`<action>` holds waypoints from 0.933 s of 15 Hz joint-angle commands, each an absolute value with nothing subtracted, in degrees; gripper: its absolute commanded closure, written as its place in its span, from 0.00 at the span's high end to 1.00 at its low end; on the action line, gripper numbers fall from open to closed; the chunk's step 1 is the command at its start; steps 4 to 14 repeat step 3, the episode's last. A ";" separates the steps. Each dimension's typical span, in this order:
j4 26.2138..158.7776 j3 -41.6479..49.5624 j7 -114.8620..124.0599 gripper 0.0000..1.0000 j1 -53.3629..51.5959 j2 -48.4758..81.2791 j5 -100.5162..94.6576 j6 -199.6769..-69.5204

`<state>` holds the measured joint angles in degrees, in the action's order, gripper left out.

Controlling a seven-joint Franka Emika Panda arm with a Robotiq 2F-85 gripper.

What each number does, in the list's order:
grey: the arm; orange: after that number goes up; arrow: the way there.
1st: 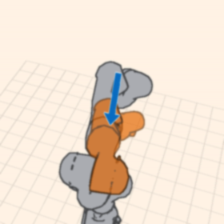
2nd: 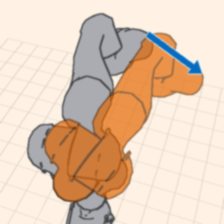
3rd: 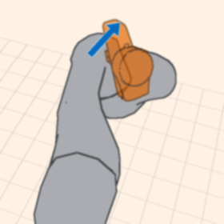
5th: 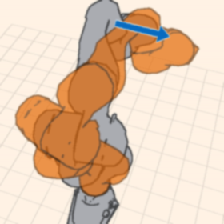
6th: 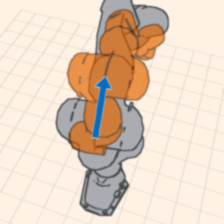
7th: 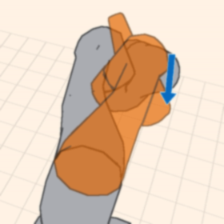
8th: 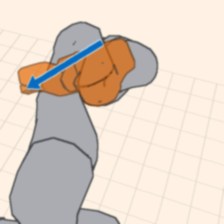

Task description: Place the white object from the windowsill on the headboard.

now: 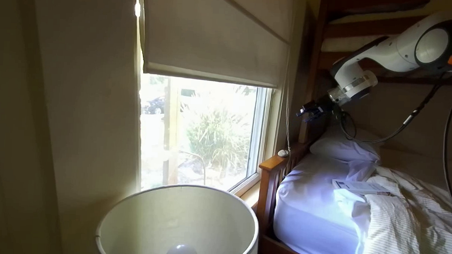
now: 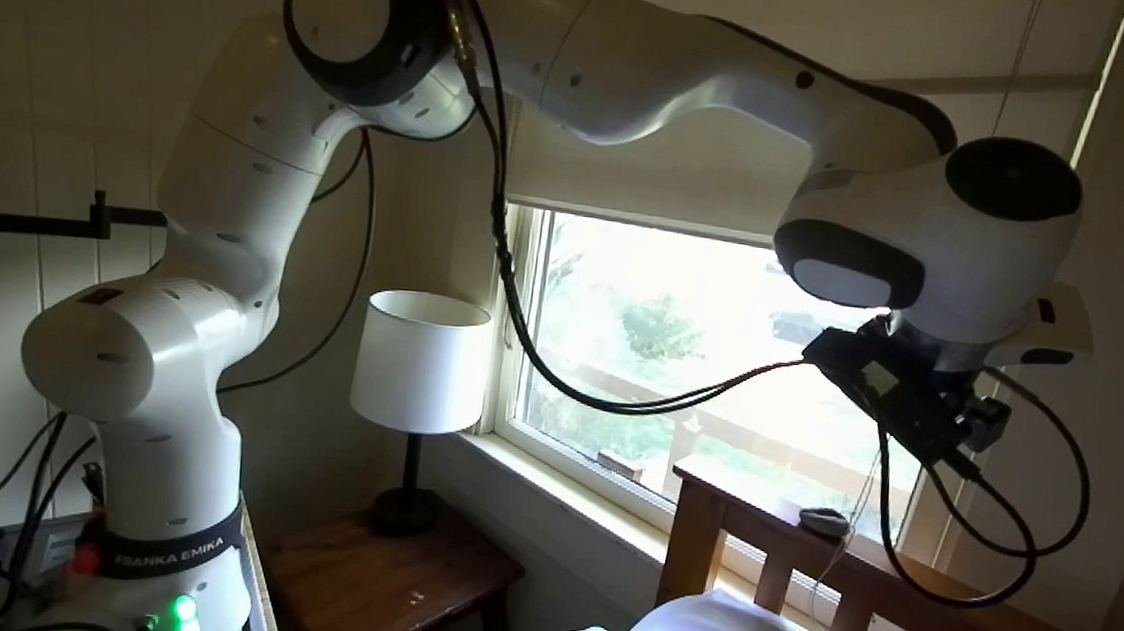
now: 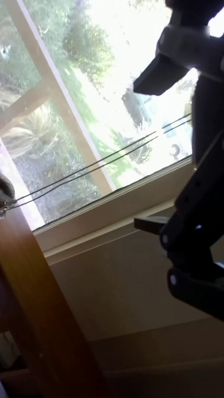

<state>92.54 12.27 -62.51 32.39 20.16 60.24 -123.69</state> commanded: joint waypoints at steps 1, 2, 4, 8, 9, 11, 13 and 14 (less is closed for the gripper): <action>92.71 13.40 -66.11 1.00 35.85 18.01 67.32 -115.56; 92.10 14.16 -64.21 1.00 33.41 19.39 63.94 -118.69; 92.11 14.57 -64.50 1.00 33.92 19.12 64.45 -117.95; 92.11 14.57 -64.50 1.00 33.92 19.12 64.45 -117.95; 92.11 14.57 -64.50 1.00 33.92 19.12 64.45 -117.95; 92.11 14.57 -64.50 1.00 33.92 19.12 64.45 -117.95; 92.11 14.57 -64.50 1.00 33.92 19.12 64.45 -117.95; 92.11 14.57 -64.50 1.00 33.92 19.12 64.45 -117.95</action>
